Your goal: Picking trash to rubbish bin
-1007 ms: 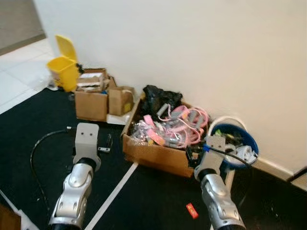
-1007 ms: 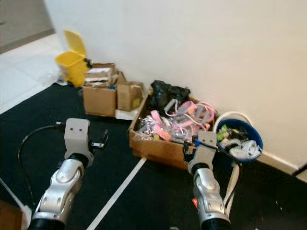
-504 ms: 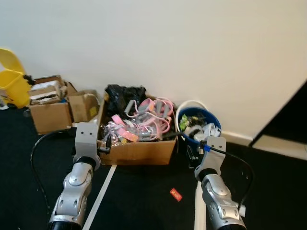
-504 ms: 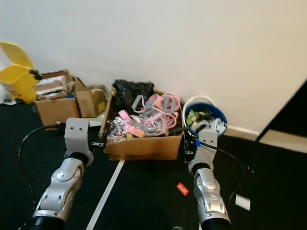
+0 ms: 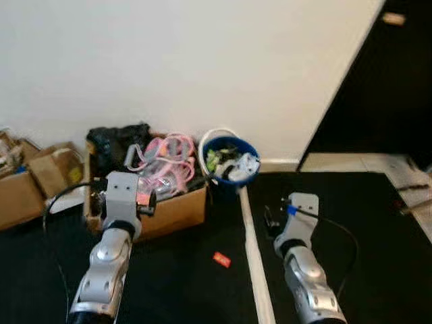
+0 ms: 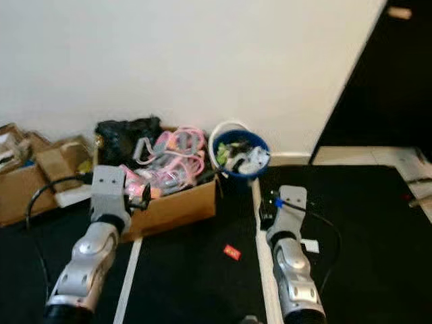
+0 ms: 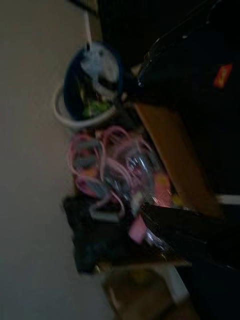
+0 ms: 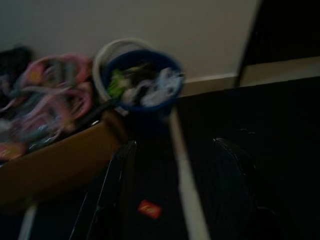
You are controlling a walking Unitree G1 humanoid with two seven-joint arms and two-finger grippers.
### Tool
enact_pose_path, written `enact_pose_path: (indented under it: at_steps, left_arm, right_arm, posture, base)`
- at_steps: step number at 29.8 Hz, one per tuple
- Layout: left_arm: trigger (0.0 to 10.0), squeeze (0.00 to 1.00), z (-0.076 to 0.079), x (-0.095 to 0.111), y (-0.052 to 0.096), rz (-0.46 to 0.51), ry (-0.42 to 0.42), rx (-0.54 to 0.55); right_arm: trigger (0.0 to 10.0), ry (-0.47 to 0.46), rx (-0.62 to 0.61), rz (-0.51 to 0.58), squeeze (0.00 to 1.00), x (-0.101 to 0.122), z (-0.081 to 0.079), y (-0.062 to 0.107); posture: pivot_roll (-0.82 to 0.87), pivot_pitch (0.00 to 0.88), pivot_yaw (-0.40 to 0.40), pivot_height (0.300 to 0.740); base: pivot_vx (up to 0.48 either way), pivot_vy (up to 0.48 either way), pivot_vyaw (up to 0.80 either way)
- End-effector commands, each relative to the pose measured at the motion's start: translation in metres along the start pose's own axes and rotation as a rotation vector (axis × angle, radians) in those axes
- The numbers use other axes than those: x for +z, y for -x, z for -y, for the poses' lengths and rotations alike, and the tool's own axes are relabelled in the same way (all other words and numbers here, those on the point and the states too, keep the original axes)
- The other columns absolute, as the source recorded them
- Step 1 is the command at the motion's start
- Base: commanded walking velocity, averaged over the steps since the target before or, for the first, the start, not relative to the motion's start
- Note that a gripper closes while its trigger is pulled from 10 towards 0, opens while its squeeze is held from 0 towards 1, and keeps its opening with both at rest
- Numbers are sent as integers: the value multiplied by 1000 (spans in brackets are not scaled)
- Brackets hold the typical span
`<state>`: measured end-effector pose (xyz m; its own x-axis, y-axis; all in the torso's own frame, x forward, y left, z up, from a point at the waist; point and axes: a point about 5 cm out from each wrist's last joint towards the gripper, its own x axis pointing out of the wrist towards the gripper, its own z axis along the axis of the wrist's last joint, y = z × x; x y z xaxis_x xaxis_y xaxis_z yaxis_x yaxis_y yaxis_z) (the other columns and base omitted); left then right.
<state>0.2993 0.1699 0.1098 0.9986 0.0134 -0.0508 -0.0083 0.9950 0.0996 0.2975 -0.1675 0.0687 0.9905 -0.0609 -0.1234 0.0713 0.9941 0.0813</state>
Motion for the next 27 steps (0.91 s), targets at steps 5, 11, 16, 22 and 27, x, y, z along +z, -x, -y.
enact_pose_path:
  at_steps: [5,11,16,22,27]
  left_arm:
    - [10000,0,-1,-4,2,-13,-3,4]
    - [10000,0,0,-4,3,-14,-2,1]
    - [10000,0,1,-6,2,-30,11,-12]
    - [10000,0,-4,0,0,6,15,45]
    - [10000,0,-4,-6,-1,-21,10,31]
  right_arm:
    - [10000,-4,-9,-21,0,-5,2,2]
    - [10000,-3,-10,-23,0,-5,3,2]
    - [10000,-2,-13,-25,0,-6,3,3]
    - [10000,1,-16,-26,0,-6,5,3]
    - [10000,5,-15,-25,0,-5,5,2]
  posture:
    - [78,129,29,740]
    - [77,129,28,740]
    - [75,131,27,740]
    - [74,128,25,740]
    - [71,127,26,740]
  base:
    - [0,0,-749]
    - [0,0,-749]
    - [0,0,-746]
    - [0,0,-746]
    - [0,0,-745]
